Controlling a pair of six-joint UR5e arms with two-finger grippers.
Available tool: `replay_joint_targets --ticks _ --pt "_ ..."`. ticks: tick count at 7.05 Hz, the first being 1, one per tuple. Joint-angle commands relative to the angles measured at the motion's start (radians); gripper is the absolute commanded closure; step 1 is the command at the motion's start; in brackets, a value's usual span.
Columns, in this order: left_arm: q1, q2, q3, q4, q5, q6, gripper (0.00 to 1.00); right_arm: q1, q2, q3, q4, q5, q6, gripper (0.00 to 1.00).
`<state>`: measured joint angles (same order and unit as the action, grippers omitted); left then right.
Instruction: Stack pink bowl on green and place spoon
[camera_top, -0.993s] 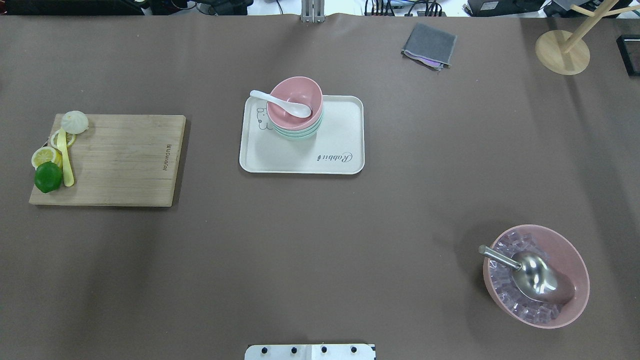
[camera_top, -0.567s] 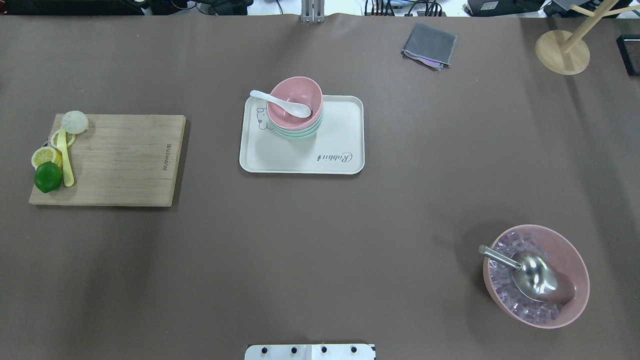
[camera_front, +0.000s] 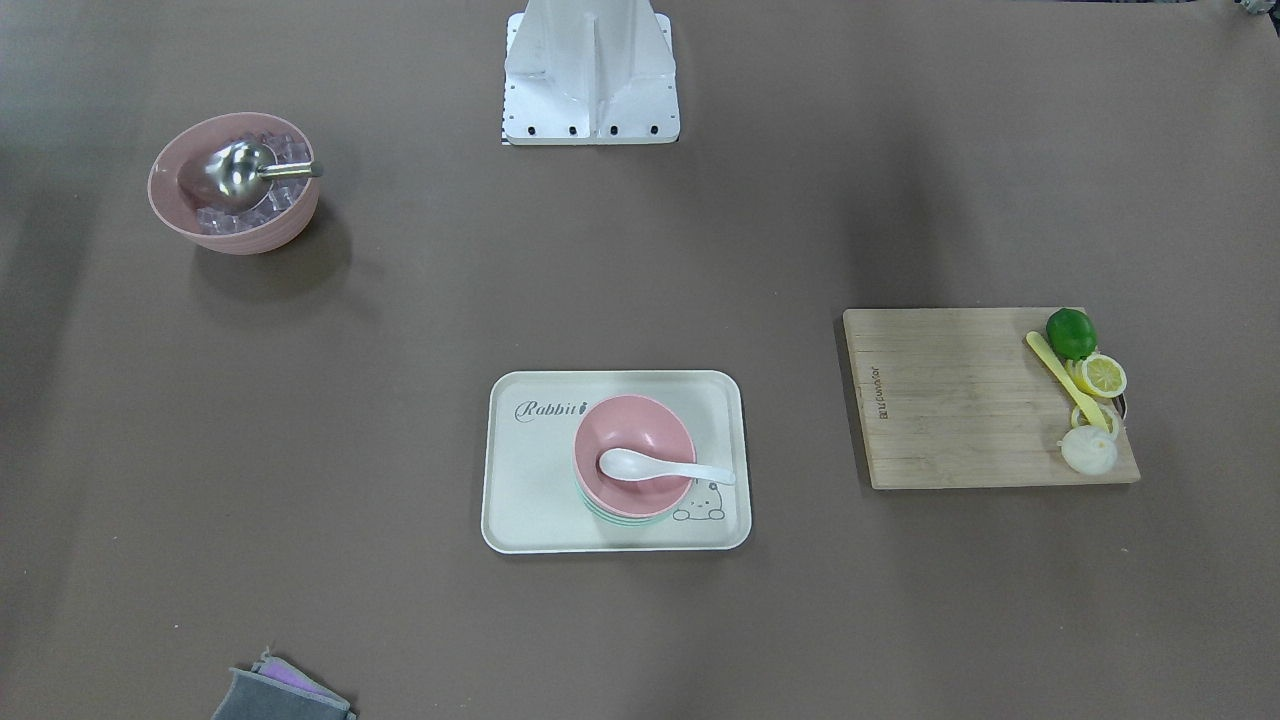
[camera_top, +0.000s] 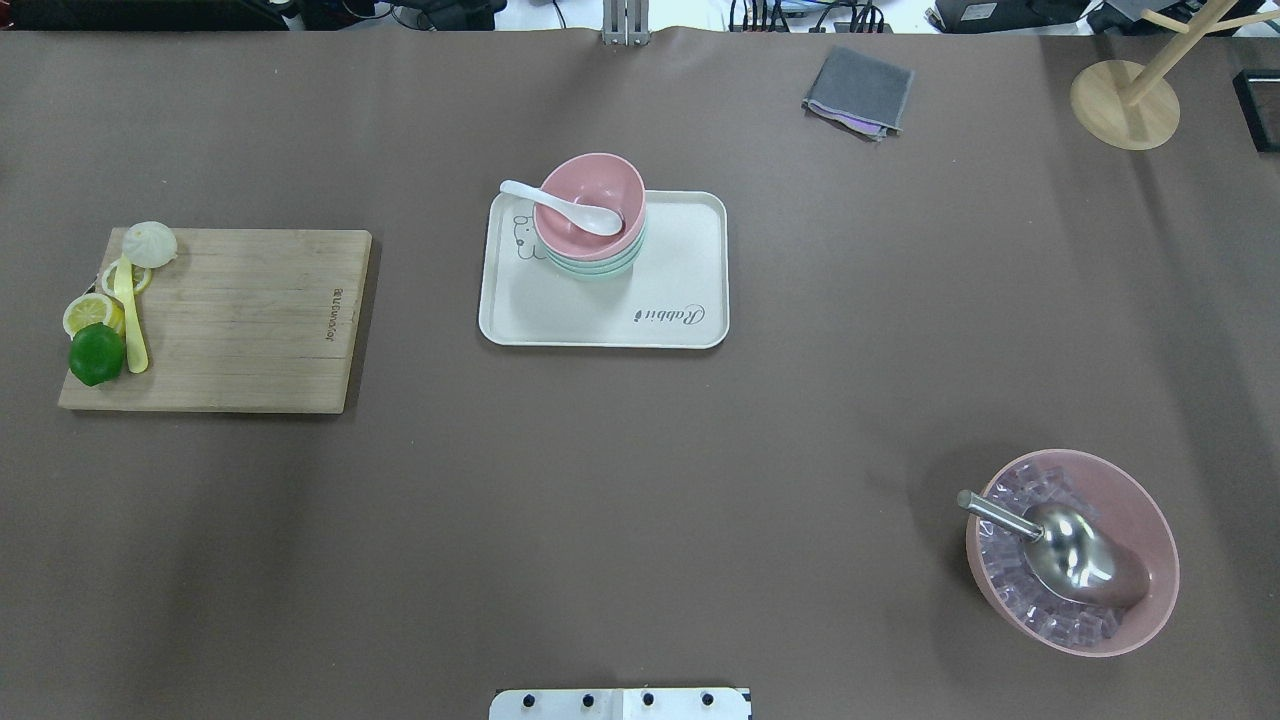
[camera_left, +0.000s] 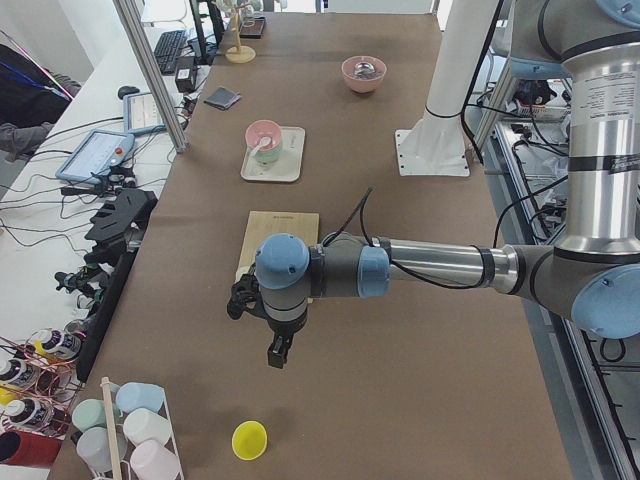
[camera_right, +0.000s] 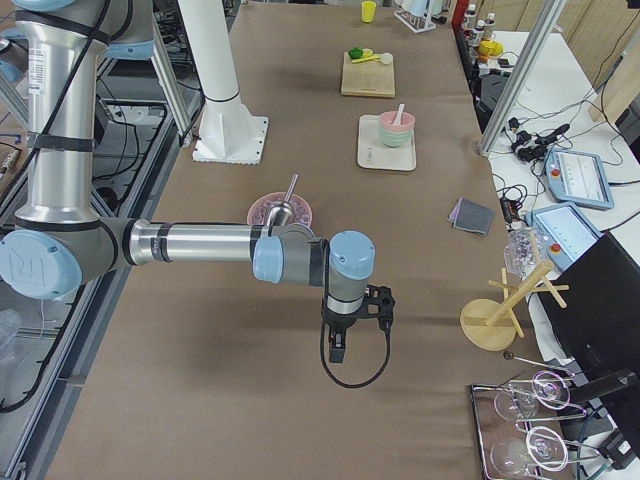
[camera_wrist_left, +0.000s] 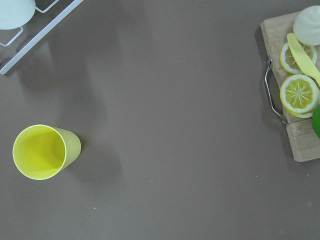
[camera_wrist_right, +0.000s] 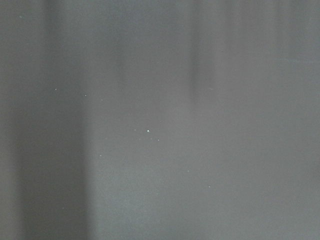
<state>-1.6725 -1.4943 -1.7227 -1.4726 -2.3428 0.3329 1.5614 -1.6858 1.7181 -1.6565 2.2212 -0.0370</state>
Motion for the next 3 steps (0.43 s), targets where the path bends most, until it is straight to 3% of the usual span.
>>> replay_joint_targets --ticks 1,3 --pt "-0.001 0.0 0.0 0.0 0.0 0.0 0.02 -0.004 0.0 -0.002 0.0 0.0 0.0 0.0" --pt "-0.001 0.0 0.0 0.0 0.0 0.0 0.02 -0.004 -0.005 -0.002 0.0 0.0 0.0 0.0"
